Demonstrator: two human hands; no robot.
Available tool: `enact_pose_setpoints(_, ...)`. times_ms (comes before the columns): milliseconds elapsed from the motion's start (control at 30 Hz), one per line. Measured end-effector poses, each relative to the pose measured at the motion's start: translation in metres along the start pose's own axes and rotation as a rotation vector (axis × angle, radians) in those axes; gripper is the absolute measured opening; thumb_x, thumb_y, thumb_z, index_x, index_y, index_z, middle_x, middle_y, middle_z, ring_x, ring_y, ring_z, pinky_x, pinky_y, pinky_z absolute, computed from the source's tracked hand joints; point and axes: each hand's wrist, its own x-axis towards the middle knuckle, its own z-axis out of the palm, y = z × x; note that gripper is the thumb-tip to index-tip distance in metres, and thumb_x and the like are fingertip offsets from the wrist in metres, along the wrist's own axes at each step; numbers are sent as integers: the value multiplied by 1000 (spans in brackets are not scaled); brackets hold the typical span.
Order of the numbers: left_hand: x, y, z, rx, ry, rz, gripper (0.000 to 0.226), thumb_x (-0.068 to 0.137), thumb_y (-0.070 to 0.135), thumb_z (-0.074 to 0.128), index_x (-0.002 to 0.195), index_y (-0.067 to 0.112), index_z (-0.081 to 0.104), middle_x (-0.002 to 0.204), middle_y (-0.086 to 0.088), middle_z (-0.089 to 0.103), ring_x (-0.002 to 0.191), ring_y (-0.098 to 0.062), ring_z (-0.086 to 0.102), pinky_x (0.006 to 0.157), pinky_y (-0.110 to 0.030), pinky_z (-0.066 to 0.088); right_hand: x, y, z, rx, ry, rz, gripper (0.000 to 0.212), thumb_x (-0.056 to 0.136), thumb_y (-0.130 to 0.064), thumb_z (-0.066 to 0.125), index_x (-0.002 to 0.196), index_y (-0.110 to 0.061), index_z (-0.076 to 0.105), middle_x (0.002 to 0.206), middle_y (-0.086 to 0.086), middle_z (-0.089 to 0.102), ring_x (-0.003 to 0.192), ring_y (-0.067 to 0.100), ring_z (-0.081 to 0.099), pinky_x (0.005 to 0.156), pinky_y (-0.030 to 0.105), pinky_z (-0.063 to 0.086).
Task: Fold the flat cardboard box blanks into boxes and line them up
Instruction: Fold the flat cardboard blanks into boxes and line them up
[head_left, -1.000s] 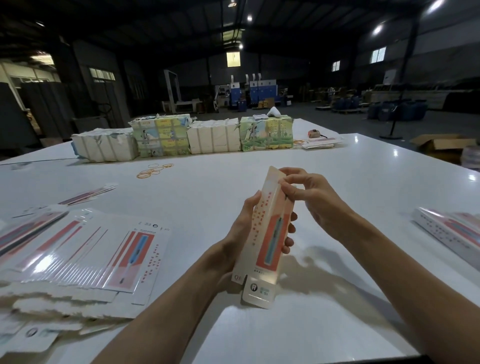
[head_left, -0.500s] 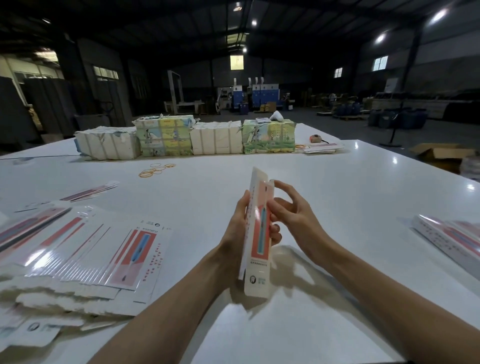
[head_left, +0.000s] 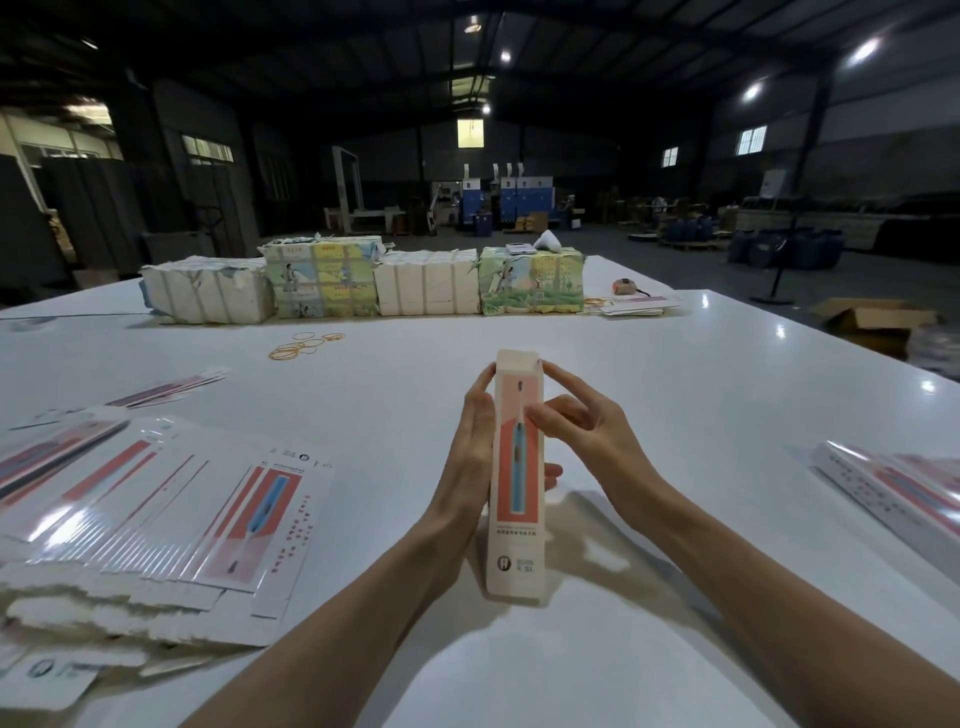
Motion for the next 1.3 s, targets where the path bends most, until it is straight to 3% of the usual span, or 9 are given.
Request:
enact_pose_setpoints(167,2,-1,3,64,-124,-52,101,84,29,84,147,69,16,152,0,48,114,-35,73,84,-49,66,0,0,-1,-67,9,7,63,90,-52,70,149,-46,50,103,-9,76,108,13,73,102,43,58)
enact_pose_setpoints(267,2,-3,0,3,-144,-85,98,80,21,84,142,66,23,140,-1,54,104,-30,77,75,-37,65,-2,0,-3,-50,-8,14,55,91,-52,70,143,-42,57,100,-1,74,108,15,73,100,42,59)
enact_pose_setpoints(433,3,-5,-5,-13,-151,-157,91,79,21,83,143,56,28,134,-7,58,99,-33,79,74,-39,65,-3,0,1,-31,-91,31,36,97,-48,69,129,-32,62,104,-6,75,109,16,73,96,37,61)
enact_pose_setpoints(567,3,-7,-4,37,-75,-172,87,73,23,82,138,51,31,128,-9,59,100,-23,78,72,-34,64,-3,4,6,-26,-81,49,35,99,-51,62,131,-38,59,103,-6,74,107,16,74,93,36,63)
enact_pose_setpoints(667,4,-7,-5,-17,-94,-199,89,74,19,82,139,49,30,131,-13,58,99,-29,78,71,-35,64,-2,7,6,54,1,92,37,104,-51,53,139,-40,52,113,-11,75,107,13,74,88,31,63)
enact_pose_setpoints(767,2,-7,-3,18,-181,-228,93,77,19,84,142,52,27,133,-11,58,98,-35,78,76,-40,65,2,8,1,124,116,156,34,109,-44,48,139,-30,54,118,-3,74,105,17,75,83,29,63)
enact_pose_setpoints(900,2,-9,1,54,-226,-243,98,78,20,84,150,47,23,132,-11,59,97,-38,78,79,-42,65,4,11,-5,125,123,184,26,109,-32,53,128,-21,67,107,1,78,102,26,76,82,34,64)
enact_pose_setpoints(1167,0,-9,2,106,-250,-221,95,77,21,84,147,49,26,126,-8,64,105,-25,76,74,-35,64,4,9,-12,25,132,45,17,105,-12,60,113,-17,74,100,-4,80,97,24,78,78,32,65)
enact_pose_setpoints(1300,1,-7,2,98,-245,-224,95,78,24,84,147,51,25,125,-8,63,94,-27,79,71,-32,64,4,4,-13,21,140,-3,21,105,-5,57,115,-13,74,108,-1,79,100,24,78,82,36,65)
